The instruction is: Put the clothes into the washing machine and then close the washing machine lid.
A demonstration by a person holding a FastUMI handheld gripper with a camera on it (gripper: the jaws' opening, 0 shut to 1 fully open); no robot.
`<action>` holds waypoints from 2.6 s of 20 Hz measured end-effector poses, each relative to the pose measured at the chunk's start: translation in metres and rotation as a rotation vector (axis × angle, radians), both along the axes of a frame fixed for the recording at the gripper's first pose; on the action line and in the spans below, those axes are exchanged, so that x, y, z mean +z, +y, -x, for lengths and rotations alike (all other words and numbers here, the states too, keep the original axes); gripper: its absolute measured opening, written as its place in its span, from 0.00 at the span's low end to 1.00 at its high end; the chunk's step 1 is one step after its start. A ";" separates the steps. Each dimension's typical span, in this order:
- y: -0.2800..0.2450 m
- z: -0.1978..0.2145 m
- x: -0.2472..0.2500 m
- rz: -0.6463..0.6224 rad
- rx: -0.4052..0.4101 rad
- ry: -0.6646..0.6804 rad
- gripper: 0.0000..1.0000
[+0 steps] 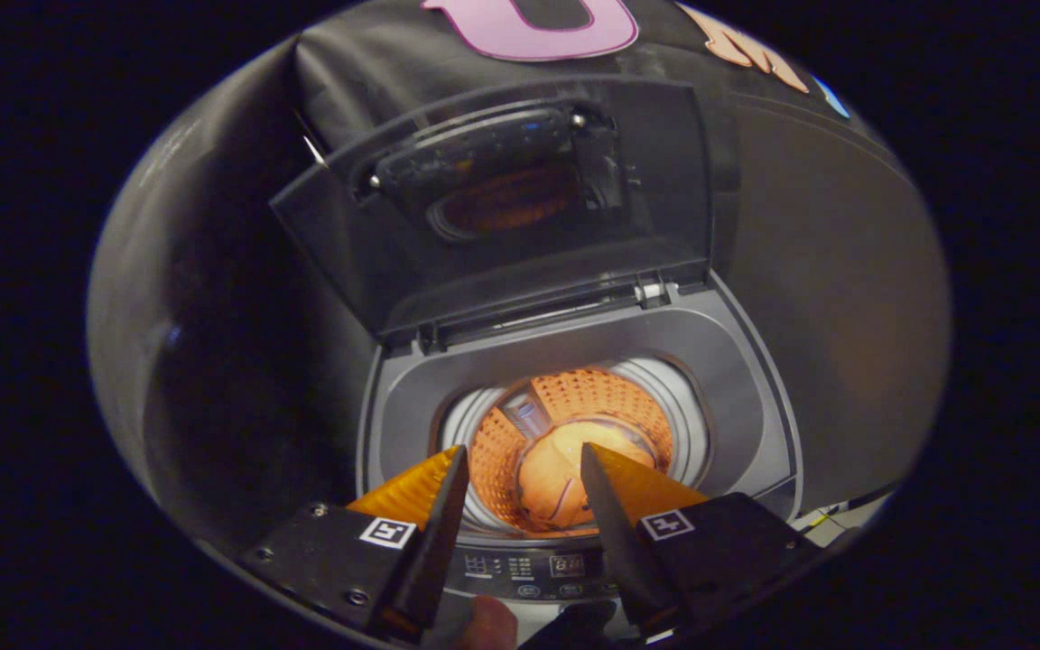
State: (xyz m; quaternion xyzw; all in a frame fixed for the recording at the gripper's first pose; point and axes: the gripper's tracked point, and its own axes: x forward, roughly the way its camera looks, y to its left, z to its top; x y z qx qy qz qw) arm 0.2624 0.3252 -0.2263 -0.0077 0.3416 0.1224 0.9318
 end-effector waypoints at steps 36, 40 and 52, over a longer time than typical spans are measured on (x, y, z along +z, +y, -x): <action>0.076 -0.223 0.173 0.145 -0.007 -0.157 0.98; 0.073 -0.226 0.180 0.195 0.000 -0.141 0.99; 0.073 -0.225 0.166 0.136 0.055 -0.242 0.99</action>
